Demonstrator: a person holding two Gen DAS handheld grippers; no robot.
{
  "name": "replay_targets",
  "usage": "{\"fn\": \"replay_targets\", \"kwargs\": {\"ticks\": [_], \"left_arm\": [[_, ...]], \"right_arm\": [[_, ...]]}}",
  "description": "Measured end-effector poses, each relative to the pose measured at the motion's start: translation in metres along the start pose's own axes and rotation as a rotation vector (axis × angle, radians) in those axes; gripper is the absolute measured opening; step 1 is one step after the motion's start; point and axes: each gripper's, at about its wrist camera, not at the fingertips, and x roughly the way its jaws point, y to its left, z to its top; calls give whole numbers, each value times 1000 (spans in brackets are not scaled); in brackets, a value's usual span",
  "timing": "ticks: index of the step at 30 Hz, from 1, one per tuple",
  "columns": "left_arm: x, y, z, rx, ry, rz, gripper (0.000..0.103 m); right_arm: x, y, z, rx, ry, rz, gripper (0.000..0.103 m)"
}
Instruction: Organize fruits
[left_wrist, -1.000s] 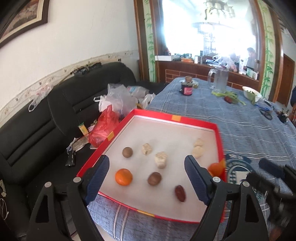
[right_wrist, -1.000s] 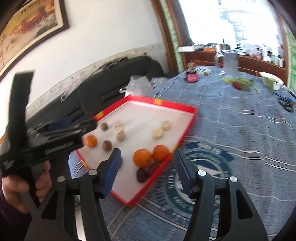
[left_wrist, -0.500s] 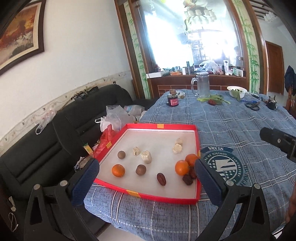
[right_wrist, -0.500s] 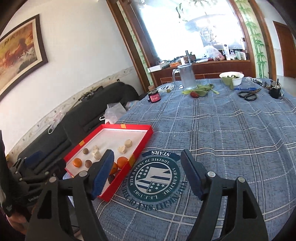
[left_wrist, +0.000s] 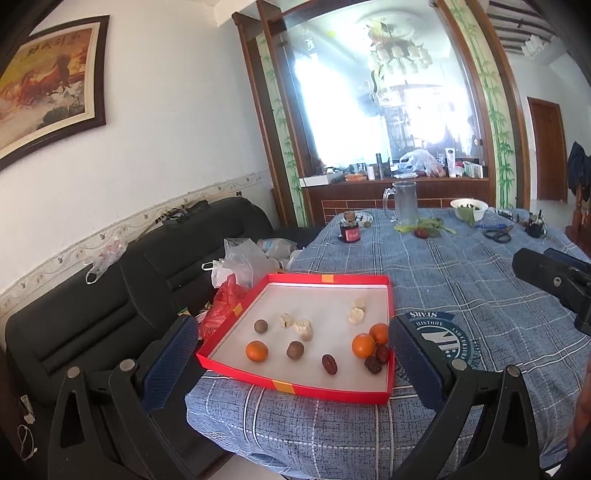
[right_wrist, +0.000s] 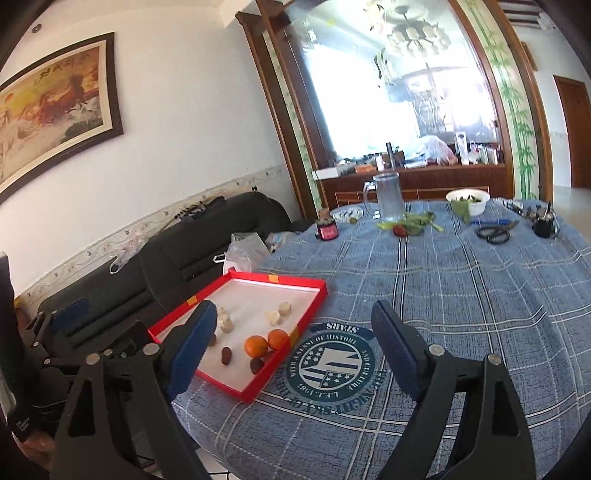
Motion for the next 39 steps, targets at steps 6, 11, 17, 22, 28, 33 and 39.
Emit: {"fn": "replay_targets", "kwargs": {"ticks": [6, 11, 17, 22, 28, 33, 39], "left_arm": [[0, 5, 1, -24, -1, -7, 103], [6, 9, 3, -39, 3, 0, 103], [28, 13, -2, -42, 53, 23, 103], [51, 15, -10, -58, 96, 34, 103], [79, 13, -17, -63, 140, -1, 103], [95, 18, -17, -65, 143, 8, 103], [118, 33, -22, -84, 176, -8, 103]], "right_arm": [[-11, 8, 4, -8, -41, 10, 89], [-6, 11, 2, -19, -35, 19, 93], [21, 16, -8, -35, 30, 42, 93], [50, 17, -17, -44, 90, 59, 93], [73, 9, -24, -38, 135, 32, 93], [96, 4, -20, -17, 175, 27, 93], [120, 11, -12, -11, 179, 26, 93]]}}
